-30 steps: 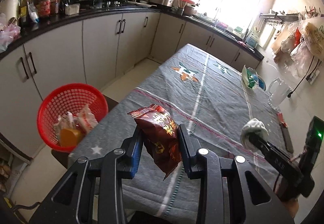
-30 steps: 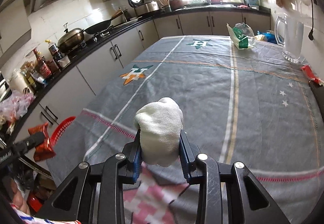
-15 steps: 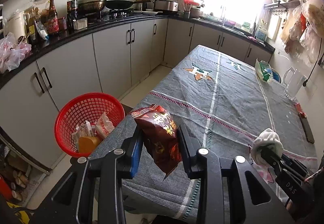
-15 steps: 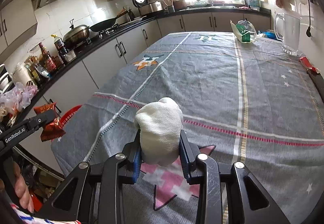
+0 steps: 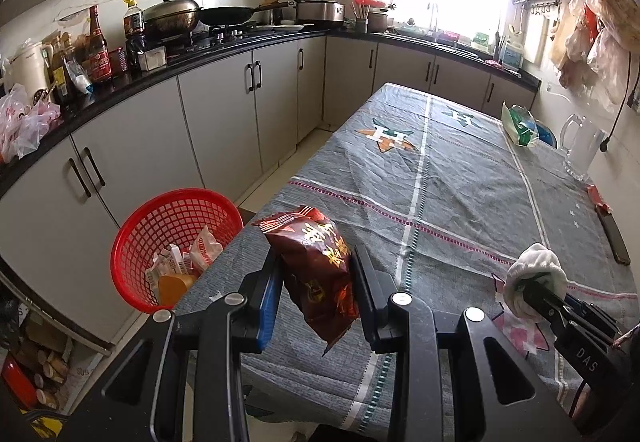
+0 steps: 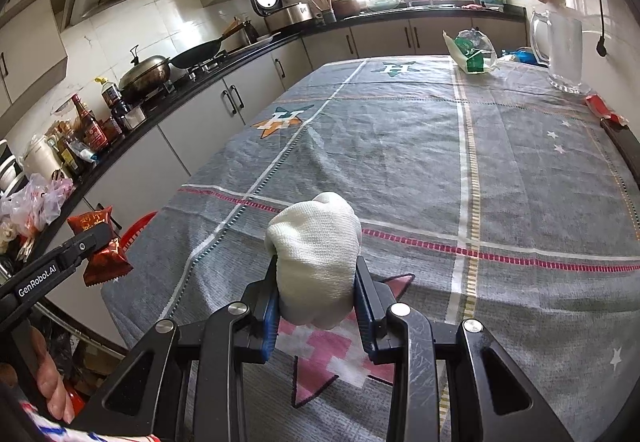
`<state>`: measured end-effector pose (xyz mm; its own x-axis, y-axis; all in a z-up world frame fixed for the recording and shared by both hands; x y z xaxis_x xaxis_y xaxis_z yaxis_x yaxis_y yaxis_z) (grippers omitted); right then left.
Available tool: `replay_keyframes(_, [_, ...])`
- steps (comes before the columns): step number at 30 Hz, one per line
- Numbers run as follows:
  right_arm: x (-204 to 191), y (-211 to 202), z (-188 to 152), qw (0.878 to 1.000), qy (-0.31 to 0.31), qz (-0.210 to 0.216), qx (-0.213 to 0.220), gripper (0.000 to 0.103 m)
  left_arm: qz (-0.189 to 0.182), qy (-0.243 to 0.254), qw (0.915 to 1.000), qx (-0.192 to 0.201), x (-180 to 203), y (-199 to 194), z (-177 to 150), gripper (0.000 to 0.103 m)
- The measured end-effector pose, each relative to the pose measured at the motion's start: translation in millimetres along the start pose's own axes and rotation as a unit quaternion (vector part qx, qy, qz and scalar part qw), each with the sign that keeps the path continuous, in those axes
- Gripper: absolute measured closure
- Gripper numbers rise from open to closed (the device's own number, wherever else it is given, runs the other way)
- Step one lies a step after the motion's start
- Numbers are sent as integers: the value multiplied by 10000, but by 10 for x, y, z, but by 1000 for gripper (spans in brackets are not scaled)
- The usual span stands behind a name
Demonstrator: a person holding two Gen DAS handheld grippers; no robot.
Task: Collect trash
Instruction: 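Carry the red wrapper with the left tool while the right tool carries the cloth ball to the basket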
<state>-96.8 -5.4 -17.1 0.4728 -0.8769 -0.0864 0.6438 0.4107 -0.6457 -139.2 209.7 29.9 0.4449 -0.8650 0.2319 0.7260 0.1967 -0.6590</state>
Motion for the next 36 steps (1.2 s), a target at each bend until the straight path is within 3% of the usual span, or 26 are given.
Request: replay_keyframes(36, [-217,-17,50,9997,-256,63,10,68,-38,-88,9999,-50,-112,48,-40,70])
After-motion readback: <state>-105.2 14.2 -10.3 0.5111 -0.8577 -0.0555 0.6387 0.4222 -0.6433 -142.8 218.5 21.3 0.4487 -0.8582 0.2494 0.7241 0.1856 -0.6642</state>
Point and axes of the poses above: each gripper's, at about its wrist camera, not at the fingertips, and y roughly the way its jaws point, x to its right, z to its top, the point moved 7 cm from there along y, roughly the way its jaws point, and after that the axes turned 15 degrees about -y, right-handed, at the moved point
